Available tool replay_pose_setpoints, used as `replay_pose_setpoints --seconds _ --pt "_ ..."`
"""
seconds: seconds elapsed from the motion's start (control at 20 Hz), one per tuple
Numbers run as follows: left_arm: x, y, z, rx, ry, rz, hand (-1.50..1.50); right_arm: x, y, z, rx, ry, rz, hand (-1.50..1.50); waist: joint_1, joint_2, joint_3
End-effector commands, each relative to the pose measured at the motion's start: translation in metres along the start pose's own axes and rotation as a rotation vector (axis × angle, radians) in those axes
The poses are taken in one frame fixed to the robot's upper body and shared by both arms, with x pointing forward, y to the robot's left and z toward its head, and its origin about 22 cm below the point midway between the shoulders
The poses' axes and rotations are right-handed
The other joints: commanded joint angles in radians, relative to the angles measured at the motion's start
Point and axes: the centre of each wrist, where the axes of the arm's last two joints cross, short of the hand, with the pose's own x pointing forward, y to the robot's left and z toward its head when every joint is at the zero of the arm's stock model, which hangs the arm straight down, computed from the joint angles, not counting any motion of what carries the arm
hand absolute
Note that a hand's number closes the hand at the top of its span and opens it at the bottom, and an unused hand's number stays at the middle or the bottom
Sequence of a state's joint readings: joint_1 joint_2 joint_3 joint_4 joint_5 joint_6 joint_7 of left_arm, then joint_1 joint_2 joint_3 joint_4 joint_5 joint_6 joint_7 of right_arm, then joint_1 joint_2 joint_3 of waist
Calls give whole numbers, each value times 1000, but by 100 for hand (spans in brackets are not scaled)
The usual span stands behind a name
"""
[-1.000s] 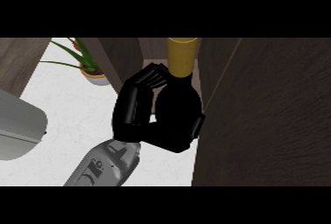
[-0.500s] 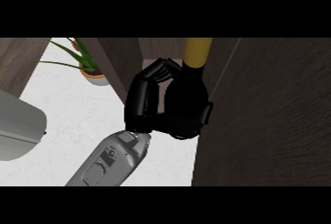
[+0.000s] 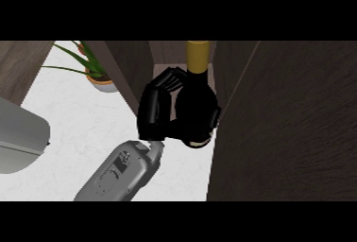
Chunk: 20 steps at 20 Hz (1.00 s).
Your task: Pick up the wine, place it into the cabinet and close the cabinet
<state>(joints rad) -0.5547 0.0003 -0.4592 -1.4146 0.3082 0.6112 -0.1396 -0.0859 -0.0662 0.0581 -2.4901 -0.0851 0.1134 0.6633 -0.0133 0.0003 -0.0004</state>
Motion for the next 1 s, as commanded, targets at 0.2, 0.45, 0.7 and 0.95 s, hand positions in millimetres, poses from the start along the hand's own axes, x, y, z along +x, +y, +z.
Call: replay_pose_setpoints --seconds 0.2,0.45,0.7,0.95 --pt "-37 15 6 7 -1 -104 150 16 -3 13 28 -49 -26 -150 4 0 0" --pt "-50 19 9 31 -26 -152 150 6 0 11 -2 -39 -52 -150 4 0 0" --pt "-68 39 0 61 -48 -159 150 12 -1 11 24 -48 -60 -150 2 1 0" --pt "-67 42 -2 72 -24 -131 150 12 0 26 10 -42 -33 -150 3 -1 0"
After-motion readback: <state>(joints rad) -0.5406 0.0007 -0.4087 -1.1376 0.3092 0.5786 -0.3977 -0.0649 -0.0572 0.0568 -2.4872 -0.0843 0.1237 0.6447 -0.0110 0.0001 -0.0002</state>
